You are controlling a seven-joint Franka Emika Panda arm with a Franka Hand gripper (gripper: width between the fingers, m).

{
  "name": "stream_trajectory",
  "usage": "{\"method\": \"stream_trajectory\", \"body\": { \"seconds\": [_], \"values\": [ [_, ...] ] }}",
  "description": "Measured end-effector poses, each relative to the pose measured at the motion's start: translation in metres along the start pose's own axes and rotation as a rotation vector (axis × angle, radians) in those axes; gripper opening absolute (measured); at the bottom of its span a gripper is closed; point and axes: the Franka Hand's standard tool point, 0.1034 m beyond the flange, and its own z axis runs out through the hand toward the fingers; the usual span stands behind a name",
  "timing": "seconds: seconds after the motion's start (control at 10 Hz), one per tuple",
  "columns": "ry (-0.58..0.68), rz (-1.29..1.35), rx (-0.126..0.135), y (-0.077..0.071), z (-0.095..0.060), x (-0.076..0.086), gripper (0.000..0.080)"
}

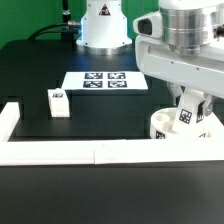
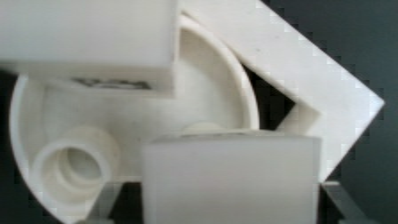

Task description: Assemble stool

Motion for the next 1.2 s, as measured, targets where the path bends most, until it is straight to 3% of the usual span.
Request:
{"method": "stream_trajectory", "body": {
  "seconds": [0.4,0.7,0.8,1.0,1.1,1.2],
  "values": [
    [-0.001,0.262,0.005,-0.002,0.0,-0.002,0.0337],
    [0.003,0.658,0.021,-0.001,0.0,-0.004,0.0337],
    [0.003,0.853,0.054,-0.005,0.001,-0.005,0.0337],
    [-0.021,1.039,0.176,-0.017,0.004,-0.017,0.0337],
    [-0.024,1.074,0.214,-0.018,0.005,-0.021,0.0337],
    [-0.017,1.059,0.213,-0.018,0.006,-0.023,0.0337]
  ]
}}
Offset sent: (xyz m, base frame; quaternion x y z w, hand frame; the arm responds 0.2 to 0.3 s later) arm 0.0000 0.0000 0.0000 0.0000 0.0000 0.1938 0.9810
